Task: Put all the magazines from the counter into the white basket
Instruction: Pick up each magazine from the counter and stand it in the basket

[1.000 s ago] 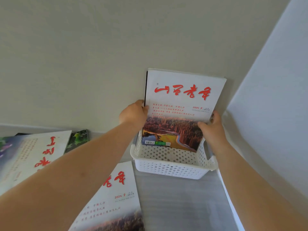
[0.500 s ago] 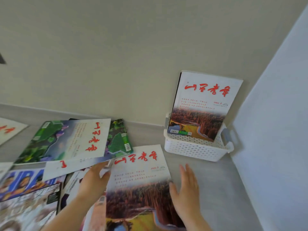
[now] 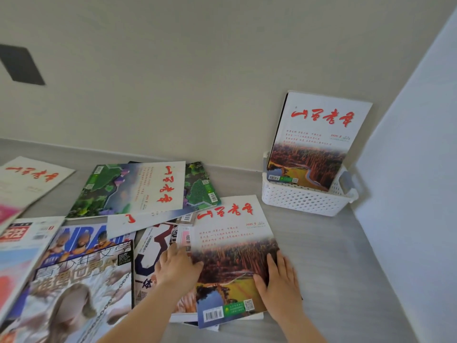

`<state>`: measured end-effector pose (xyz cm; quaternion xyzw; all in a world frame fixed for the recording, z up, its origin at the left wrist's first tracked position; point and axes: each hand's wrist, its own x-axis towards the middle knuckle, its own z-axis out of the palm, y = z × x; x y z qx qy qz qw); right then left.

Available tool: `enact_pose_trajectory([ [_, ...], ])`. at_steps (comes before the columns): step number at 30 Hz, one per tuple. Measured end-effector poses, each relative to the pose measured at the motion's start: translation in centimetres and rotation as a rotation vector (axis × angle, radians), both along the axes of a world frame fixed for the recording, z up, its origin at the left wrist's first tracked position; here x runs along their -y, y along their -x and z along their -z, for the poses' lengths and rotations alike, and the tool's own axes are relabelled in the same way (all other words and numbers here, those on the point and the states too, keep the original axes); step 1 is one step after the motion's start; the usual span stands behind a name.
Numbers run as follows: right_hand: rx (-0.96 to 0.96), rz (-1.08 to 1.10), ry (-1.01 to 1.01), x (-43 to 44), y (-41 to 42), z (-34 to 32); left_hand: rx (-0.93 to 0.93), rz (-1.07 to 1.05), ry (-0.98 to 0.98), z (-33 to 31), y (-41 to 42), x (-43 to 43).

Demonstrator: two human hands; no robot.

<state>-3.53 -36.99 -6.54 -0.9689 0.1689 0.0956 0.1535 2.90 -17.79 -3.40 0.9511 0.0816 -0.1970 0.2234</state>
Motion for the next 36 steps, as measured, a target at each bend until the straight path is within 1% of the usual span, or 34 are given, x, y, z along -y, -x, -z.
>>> enact_pose_trajectory([
  [2,0.002,0.004,-0.013,-0.1,0.2,0.0,-0.016,-0.006,-0.055,0.0,0.0,1.1],
  [4,0.008,0.009,-0.024,-0.2,0.4,0.0,-0.055,-0.084,0.008,-0.6,-0.4,2.1],
  [6,0.019,0.018,-0.026,-0.1,0.6,0.0,-0.115,-0.213,0.105,-1.1,-1.2,2.4],
  [8,0.034,0.031,-0.036,0.0,0.8,0.0,-0.159,-0.325,0.141,-1.1,-2.0,1.9],
  [11,0.049,0.060,-0.069,-0.2,0.8,-0.1,-0.176,-0.325,0.150,-0.5,-2.9,1.0],
  [12,0.050,0.069,-0.079,-0.2,0.9,-0.1,-0.171,-0.328,0.183,-0.4,-3.0,1.0],
  [13,0.053,0.075,-0.085,-0.2,1.0,-0.1,-0.165,-0.334,0.246,-0.5,-2.8,1.1],
  [16,0.097,0.087,-0.126,0.0,1.6,-0.2,-0.128,-0.327,0.519,-0.8,-2.1,1.8],
  [19,0.215,0.170,-0.251,0.6,2.0,-0.6,-0.073,-0.348,0.590,-0.5,-1.0,2.2],
  [22,0.311,0.312,-0.355,1.5,1.7,-1.4,-0.113,-0.350,0.683,-0.9,-0.2,2.3],
  [25,0.290,0.460,-0.522,2.6,1.0,-2.4,-0.196,-0.377,0.919,-2.2,0.3,1.9],
  [27,0.232,0.496,-0.653,3.2,0.4,-3.0,-0.233,-0.308,1.055,-3.5,0.7,1.5],
  [29,0.184,0.503,-0.739,3.6,0.0,-3.5,-0.217,-0.162,1.132,-4.6,1.0,1.1],
  [32,0.147,0.525,-0.918,3.9,-0.3,-4.8,-0.134,0.024,1.175,-6.8,1.0,0.9],
  [36,0.104,0.390,-1.177,4.3,-1.2,-6.6,-0.036,0.219,1.183,-10.1,0.1,1.3],
])
